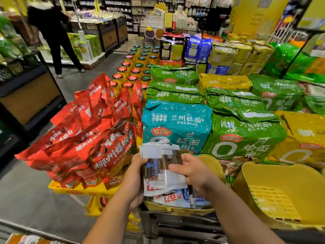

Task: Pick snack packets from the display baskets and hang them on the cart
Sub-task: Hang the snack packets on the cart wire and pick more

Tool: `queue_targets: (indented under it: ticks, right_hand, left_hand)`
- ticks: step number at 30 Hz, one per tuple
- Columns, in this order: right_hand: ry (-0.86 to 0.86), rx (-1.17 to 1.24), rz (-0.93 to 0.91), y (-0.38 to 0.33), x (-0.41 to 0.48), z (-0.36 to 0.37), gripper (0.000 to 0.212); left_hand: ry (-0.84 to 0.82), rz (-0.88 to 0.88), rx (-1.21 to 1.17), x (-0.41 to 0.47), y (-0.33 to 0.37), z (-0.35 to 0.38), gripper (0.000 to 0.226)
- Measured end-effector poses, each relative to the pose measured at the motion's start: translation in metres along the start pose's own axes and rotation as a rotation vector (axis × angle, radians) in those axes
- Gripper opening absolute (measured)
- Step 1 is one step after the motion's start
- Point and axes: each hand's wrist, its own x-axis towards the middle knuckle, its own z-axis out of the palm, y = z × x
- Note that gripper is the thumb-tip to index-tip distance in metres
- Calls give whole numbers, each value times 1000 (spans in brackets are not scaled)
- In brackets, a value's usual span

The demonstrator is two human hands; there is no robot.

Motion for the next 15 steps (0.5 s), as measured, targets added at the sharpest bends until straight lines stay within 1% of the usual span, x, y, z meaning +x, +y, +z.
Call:
queue_targets:
  ticks: [2,3,5,7,9,10,11,12,14,15]
  right_hand:
    - [-11,115,27,-2,-3,-3,35]
    - [-16,175,33,-3,-5,-4,36]
    - [-54,283,26,-6,-7,-6,38]
    - [-126,307,15,-9,-9,-5,42]
    - [-156,298,-3,-11,-11,-3,40]
    - [-151,298,-8,-11,-12,-2,38]
    - [-130,304,0,-11,-11,-1,35]
    - [-106,319,12,-10,-11,0,32]
    - [-56,330,23,-8,-7,-2,27]
    - [-36,322,22,-7,-7,-4,27]
  left_hand:
    - [-9,4,-31,-1,4,-6,31]
    - [-20,11,-40,-1,6,-8,35]
    - [-14,47,-31,1,10,-8,58]
    - [34,84,25,1,11,-2,84]
    - [89,117,79,0,10,6,99]
    - [108,131,94,0,9,8,101]
    - [125,139,96,1,9,9,97]
    - [129,135,75,1,8,7,85]
    - [86,101,-2,3,8,3,52]
    - [64,83,-24,4,7,0,45]
